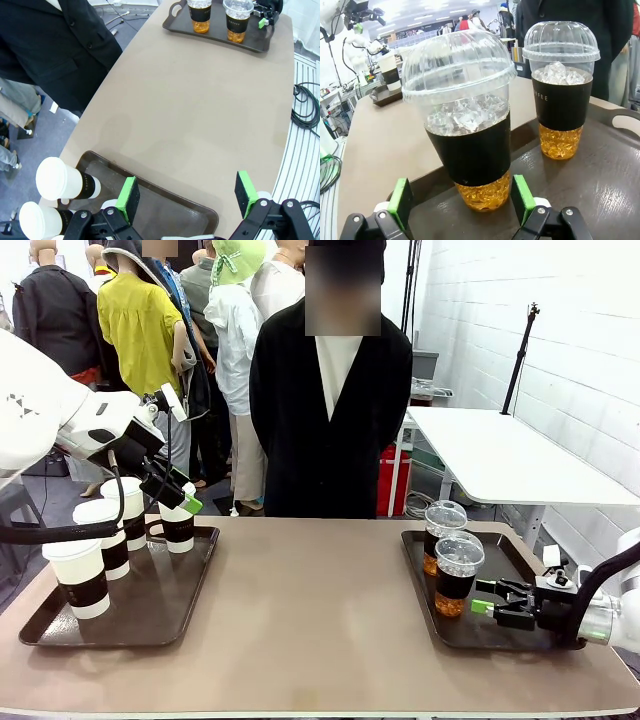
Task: Distribute the coffee onto the tray.
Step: Pick up another iced Americano from the middle of the table and place it on the right Handle tray.
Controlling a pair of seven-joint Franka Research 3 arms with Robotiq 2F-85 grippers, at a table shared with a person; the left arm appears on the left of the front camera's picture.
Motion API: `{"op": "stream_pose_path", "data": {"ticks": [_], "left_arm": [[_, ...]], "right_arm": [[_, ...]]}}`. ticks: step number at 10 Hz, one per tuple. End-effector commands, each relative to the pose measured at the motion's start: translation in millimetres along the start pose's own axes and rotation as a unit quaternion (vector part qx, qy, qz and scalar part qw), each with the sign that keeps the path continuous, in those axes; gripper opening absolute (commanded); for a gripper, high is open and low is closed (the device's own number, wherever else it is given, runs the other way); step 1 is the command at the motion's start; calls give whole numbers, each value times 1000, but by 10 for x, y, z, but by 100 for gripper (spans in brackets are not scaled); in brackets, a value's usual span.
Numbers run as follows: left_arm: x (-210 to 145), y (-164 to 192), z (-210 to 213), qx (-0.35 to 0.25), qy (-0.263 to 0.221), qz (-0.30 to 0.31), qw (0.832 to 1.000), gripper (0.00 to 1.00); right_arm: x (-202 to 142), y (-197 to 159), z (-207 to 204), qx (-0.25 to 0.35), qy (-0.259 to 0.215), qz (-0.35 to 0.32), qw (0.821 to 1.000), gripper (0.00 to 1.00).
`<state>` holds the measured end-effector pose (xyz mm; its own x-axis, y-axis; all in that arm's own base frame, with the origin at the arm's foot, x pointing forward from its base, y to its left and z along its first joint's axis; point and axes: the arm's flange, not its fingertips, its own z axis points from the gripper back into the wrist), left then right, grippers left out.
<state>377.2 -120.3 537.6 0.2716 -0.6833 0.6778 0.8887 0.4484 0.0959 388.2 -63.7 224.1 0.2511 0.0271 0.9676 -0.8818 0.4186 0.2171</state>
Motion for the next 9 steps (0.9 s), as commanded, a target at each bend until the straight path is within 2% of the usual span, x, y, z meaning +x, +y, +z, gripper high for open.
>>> {"op": "stream_pose_path", "data": {"ticks": [1,9], "left_arm": [[-17,17,6,-4,0,-3,1000,100],[-17,17,6,-4,0,-3,1000,100]], "right_arm": [[2,-15,-10,1,-3,0,1000,100],[2,-15,-10,1,-3,0,1000,100]]}}
